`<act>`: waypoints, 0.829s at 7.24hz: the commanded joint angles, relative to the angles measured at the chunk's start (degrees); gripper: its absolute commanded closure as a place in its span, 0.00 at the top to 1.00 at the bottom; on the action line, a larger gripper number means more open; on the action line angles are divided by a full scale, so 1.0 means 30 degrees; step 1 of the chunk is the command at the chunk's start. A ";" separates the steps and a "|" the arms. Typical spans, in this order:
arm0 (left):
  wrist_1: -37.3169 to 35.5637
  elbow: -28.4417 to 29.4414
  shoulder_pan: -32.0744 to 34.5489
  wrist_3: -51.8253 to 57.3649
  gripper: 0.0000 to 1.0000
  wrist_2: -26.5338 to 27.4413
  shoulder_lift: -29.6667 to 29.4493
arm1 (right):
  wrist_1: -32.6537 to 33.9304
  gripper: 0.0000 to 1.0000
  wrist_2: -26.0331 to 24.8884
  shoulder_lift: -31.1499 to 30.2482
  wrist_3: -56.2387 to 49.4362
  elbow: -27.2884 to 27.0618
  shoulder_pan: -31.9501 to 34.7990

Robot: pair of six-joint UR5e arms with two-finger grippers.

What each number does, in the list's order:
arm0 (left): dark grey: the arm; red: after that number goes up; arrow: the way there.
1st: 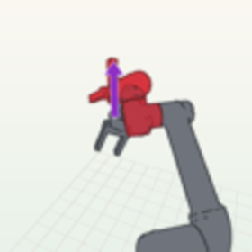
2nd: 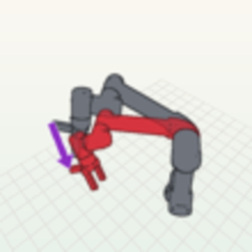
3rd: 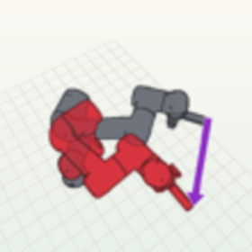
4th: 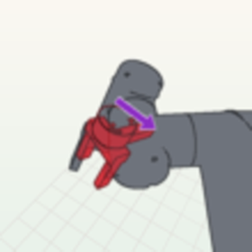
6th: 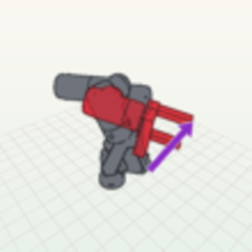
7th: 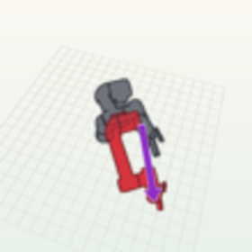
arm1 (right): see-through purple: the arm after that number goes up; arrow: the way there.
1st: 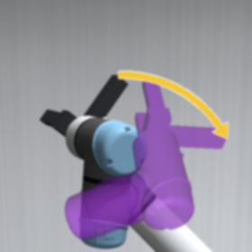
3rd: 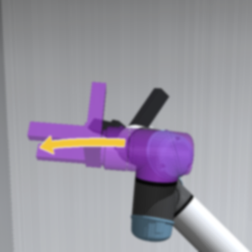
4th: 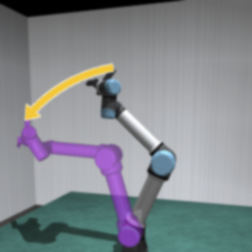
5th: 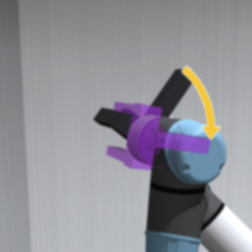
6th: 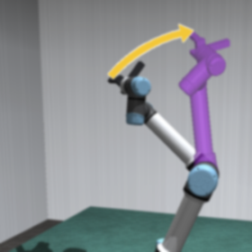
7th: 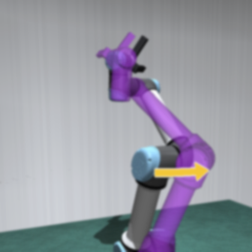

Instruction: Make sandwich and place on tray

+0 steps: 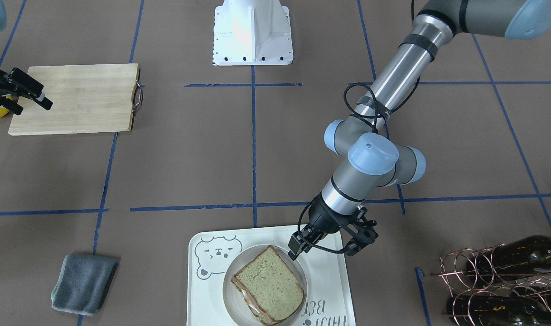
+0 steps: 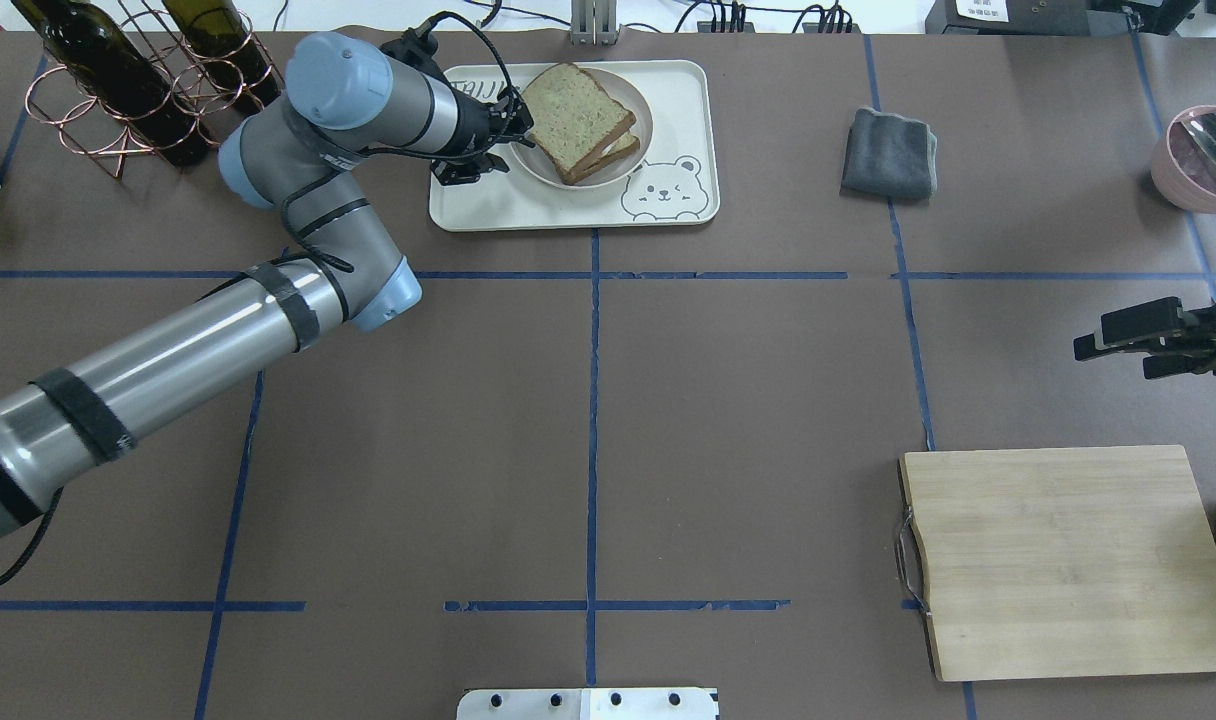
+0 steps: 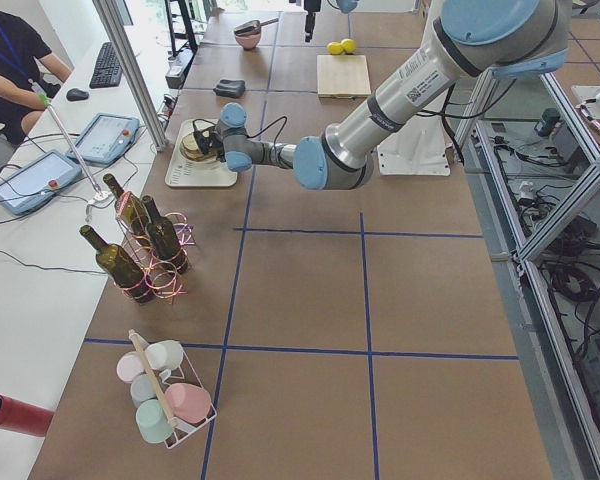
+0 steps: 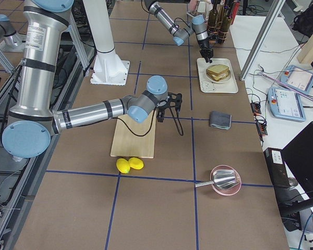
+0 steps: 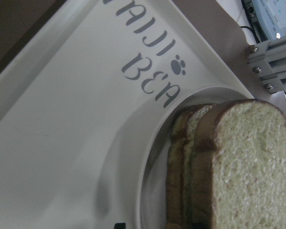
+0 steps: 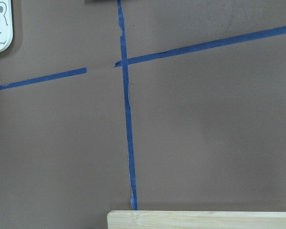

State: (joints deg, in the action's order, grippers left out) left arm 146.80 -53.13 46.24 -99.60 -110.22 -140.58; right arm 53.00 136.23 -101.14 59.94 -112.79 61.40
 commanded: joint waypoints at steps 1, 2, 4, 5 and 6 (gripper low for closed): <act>-0.4155 -0.8183 0.0376 0.3097 0.51 -0.1313 0.4882 | 0.0058 1.00 0.0029 -0.0006 0.0000 0.0068 0.0304; -0.4778 -1.0945 0.0521 0.4882 0.51 -0.1953 0.7051 | 0.0145 1.00 0.0030 -0.0093 0.0000 0.0068 0.0828; -0.4960 -1.5054 0.1774 1.0114 0.52 -0.3737 1.1325 | 0.0234 1.00 0.0088 -0.1054 -0.1393 0.0155 0.1855; -0.4960 -1.6786 0.2914 1.3885 0.53 -0.4327 1.4106 | 0.0292 1.00 0.0088 -0.1785 -0.3900 0.0504 0.2787; -0.4931 -1.7644 0.4433 1.8100 0.53 -0.5058 1.6483 | 0.0351 1.00 0.0088 -0.2489 -0.6014 0.0856 0.3464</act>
State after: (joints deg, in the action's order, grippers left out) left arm 132.02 -101.45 54.75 -59.63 -122.75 -100.22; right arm 53.84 136.47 -106.08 49.45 -111.38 69.15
